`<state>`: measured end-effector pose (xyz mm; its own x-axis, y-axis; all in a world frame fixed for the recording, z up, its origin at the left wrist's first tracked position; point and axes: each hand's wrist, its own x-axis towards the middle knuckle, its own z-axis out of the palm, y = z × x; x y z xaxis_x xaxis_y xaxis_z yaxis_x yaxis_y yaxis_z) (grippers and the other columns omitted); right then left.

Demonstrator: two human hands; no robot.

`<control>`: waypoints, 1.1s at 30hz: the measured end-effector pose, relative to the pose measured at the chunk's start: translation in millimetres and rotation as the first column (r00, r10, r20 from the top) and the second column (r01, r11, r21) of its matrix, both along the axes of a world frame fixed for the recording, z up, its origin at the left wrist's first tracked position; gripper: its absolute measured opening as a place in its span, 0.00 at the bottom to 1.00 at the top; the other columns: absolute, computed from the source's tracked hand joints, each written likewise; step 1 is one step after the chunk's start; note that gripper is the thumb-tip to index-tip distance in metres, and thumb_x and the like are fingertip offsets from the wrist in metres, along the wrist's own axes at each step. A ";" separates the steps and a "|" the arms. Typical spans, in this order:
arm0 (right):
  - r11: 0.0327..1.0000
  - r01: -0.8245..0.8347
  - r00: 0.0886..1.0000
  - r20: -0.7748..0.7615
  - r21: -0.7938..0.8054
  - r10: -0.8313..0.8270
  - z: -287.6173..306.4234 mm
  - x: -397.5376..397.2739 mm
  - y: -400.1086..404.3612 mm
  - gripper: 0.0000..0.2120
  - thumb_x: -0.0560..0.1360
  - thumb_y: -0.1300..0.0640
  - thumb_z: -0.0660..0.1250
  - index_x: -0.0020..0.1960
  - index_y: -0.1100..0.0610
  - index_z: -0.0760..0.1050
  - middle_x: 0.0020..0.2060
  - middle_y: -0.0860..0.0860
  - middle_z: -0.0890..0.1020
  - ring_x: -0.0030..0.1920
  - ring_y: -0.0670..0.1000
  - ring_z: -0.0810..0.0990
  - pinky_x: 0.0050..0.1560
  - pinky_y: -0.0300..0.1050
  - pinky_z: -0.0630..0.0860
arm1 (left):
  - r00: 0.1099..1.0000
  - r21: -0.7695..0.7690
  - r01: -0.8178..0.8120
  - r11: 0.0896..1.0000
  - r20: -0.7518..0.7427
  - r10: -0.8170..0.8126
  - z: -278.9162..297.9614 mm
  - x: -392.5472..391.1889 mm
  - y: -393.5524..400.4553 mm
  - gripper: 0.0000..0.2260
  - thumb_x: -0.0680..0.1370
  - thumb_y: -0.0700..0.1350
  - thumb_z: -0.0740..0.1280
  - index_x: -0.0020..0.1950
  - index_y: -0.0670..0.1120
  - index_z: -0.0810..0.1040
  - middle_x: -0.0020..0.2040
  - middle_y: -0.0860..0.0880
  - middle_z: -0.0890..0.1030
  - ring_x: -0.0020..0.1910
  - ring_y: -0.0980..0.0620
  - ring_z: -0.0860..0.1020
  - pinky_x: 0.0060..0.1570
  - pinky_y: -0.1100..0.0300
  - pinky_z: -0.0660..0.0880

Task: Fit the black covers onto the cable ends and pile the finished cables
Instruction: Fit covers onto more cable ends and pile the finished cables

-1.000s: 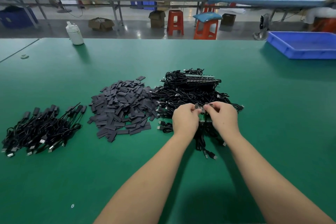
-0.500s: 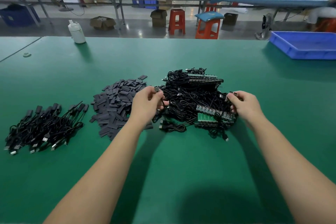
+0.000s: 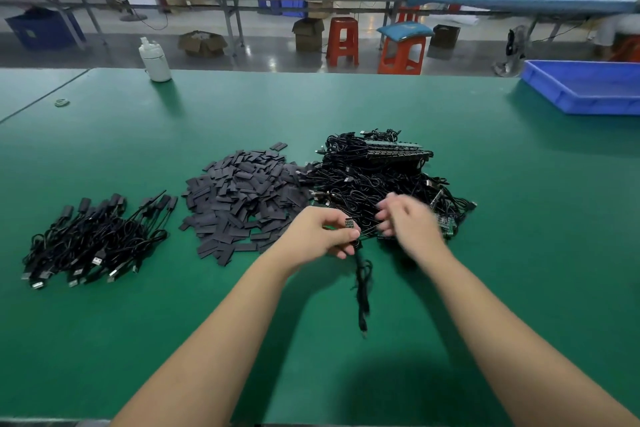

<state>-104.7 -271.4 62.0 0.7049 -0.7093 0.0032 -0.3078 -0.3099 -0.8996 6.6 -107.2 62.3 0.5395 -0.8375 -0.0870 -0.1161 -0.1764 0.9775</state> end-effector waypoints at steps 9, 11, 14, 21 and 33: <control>0.937 -0.269 0.963 0.028 0.225 0.269 -47.1 22.0 68.4 0.10 0.83 0.57 0.61 0.49 0.49 0.80 0.40 0.48 0.86 0.26 0.46 0.71 0.30 0.41 0.71 | 0.968 0.096 -0.251 0.963 0.024 0.250 -27.8 23.1 20.2 0.05 0.77 0.43 0.71 0.52 0.46 0.82 0.33 0.52 0.82 0.29 0.58 0.73 0.31 0.67 0.69; 0.953 -0.252 0.964 -0.047 0.169 0.263 -52.6 28.4 67.7 0.11 0.83 0.57 0.61 0.47 0.48 0.80 0.38 0.47 0.86 0.25 0.44 0.70 0.33 0.42 0.70 | 0.930 0.180 -0.357 0.917 0.164 0.329 -39.3 37.3 34.3 0.02 0.78 0.45 0.69 0.48 0.49 0.82 0.38 0.53 0.84 0.34 0.55 0.76 0.32 0.65 0.71; 0.931 -0.322 0.915 -0.196 0.171 0.353 -62.4 34.0 67.1 0.10 0.83 0.56 0.61 0.50 0.50 0.81 0.40 0.47 0.87 0.24 0.42 0.70 0.34 0.41 0.70 | 0.696 0.357 -0.662 0.659 0.621 0.362 -59.1 62.9 72.1 0.05 0.78 0.52 0.68 0.48 0.51 0.80 0.47 0.52 0.81 0.43 0.50 0.79 0.43 0.58 0.76; 0.887 -0.371 0.861 -0.256 0.274 0.439 -80.6 37.6 66.5 0.04 0.82 0.53 0.65 0.53 0.53 0.76 0.41 0.50 0.85 0.28 0.46 0.70 0.29 0.40 0.69 | 0.646 0.472 -0.756 0.454 0.652 0.398 -85.1 84.8 123.2 0.16 0.75 0.57 0.72 0.50 0.46 0.74 0.48 0.46 0.78 0.44 0.45 0.78 0.43 0.52 0.77; 0.806 -0.381 0.860 -0.146 0.452 0.489 -83.6 35.1 59.0 0.05 0.82 0.59 0.65 0.51 0.59 0.79 0.40 0.53 0.83 0.32 0.46 0.80 0.37 0.41 0.81 | 0.512 0.231 -0.750 0.620 0.796 0.324 -70.6 75.5 121.8 0.05 0.81 0.47 0.65 0.48 0.47 0.79 0.45 0.49 0.81 0.42 0.50 0.77 0.39 0.54 0.76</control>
